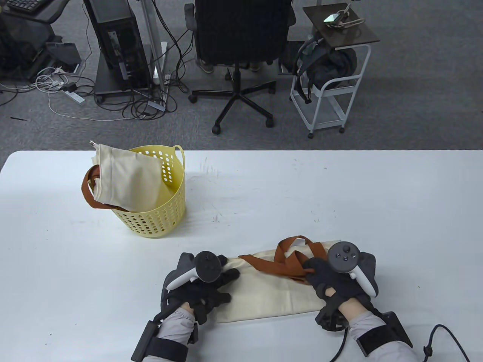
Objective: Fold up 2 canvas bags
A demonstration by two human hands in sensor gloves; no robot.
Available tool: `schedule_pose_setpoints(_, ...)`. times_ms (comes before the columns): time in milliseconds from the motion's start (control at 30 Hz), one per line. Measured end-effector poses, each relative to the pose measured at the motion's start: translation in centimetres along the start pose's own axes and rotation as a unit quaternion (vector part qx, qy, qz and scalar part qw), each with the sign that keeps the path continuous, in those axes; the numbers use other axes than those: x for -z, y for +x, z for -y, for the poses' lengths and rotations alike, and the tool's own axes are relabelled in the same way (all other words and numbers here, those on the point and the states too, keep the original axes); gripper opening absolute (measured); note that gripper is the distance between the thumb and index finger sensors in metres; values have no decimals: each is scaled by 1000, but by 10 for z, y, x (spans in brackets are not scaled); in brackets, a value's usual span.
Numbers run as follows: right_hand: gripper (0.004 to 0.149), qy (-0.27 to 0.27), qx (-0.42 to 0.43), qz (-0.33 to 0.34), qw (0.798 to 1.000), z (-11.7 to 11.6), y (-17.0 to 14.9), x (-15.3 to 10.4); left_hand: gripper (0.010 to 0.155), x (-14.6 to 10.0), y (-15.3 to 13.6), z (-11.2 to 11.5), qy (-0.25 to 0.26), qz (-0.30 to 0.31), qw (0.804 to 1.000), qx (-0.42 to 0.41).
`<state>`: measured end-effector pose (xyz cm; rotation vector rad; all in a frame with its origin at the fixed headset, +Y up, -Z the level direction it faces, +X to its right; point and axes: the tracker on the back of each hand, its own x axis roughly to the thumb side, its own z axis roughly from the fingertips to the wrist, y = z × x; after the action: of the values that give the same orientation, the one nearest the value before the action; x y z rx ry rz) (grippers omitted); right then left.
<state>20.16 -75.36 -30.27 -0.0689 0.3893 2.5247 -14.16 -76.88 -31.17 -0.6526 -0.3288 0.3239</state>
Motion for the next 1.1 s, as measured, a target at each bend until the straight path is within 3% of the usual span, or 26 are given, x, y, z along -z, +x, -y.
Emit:
schedule_pose_setpoints(100,42,46,-25,-1,999,-16,-1,-2,64,-1,-3,0,11,-2,1000,-15)
schedule_pose_setpoints(233,44,62,-42,6,997,-23,2,-2,60,-3,1,0,58,-26,998,11)
schedule_pose_setpoints(367,45,75,-55,3,996,-27,3,-1,60,-14,25,-8,110,-31,984,135)
schedule_pose_setpoints(467,46,80,-60,3,995,-29,3,-1,59,-23,51,-14,142,43,984,99)
schedule_pose_setpoints(567,47,82,-63,4,995,-30,3,-1,59,-20,84,-10,91,129,987,20)
schedule_pose_setpoints(600,47,83,-62,5,995,-29,3,-1,60,-17,97,-5,52,144,988,-2)
schedule_pose_setpoints(700,48,87,-62,8,994,-30,3,-2,64,-4,122,10,-3,155,987,-31)
schedule_pose_setpoints(867,55,113,-79,31,990,-31,3,-4,70,28,141,45,-27,133,990,-26)
schedule_pose_setpoints(1000,71,197,-69,56,976,-30,5,-4,71,31,142,61,-26,127,991,21)
schedule_pose_setpoints(1100,71,253,0,65,965,-17,3,-2,70,31,142,69,-40,117,990,73)
